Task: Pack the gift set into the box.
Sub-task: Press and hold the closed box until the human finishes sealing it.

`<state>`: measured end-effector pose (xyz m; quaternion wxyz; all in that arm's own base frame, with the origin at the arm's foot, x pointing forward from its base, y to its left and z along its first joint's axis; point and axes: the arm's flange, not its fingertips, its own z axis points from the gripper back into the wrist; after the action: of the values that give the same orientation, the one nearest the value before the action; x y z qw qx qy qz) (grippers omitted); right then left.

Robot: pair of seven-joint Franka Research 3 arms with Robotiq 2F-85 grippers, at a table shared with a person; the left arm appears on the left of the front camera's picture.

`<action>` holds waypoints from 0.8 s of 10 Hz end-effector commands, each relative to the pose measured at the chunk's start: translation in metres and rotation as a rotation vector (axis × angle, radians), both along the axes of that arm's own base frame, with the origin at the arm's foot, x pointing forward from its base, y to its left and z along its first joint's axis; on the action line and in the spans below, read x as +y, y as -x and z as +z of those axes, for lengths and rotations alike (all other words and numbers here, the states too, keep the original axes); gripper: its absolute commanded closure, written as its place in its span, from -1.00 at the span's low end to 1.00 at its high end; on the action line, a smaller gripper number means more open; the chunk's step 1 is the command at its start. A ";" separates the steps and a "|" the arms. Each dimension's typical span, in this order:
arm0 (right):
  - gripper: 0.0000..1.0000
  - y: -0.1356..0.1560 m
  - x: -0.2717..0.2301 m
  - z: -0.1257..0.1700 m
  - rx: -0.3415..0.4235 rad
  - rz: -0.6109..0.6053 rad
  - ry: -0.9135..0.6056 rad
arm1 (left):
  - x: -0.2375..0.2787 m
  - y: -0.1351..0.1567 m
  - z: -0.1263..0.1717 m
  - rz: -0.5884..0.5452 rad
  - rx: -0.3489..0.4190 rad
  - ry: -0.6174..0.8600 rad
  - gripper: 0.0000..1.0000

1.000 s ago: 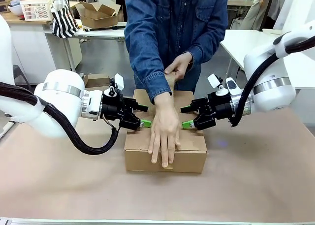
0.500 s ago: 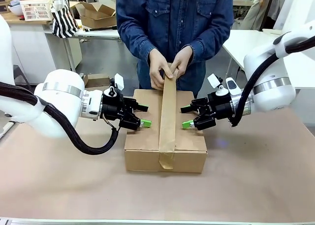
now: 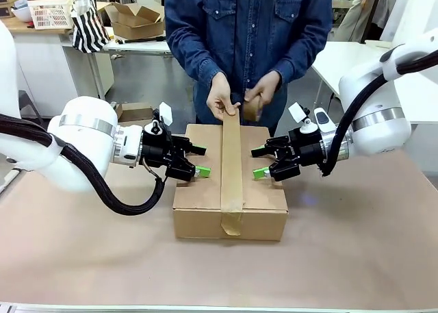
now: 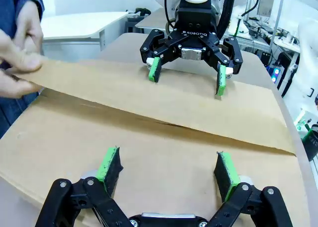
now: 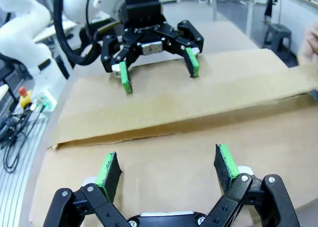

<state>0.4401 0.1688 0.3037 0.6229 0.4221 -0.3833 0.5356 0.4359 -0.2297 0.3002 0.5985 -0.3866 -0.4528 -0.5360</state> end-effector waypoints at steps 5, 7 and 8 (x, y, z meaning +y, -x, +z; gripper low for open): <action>-1.00 0.000 0.000 -0.001 0.000 -0.016 0.000 | 0.001 0.001 -0.002 0.000 0.005 0.000 -1.00; -1.00 0.000 0.000 -0.001 0.000 -0.016 0.000 | 0.001 0.001 -0.002 0.000 0.005 0.000 -1.00; -1.00 0.000 0.000 -0.001 0.000 -0.016 0.000 | 0.001 0.001 -0.002 0.000 0.005 0.000 -1.00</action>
<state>0.4401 0.1688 0.3037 0.6229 0.4221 -0.3833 0.5356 0.4359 -0.2297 0.3002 0.5985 -0.3866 -0.4528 -0.5360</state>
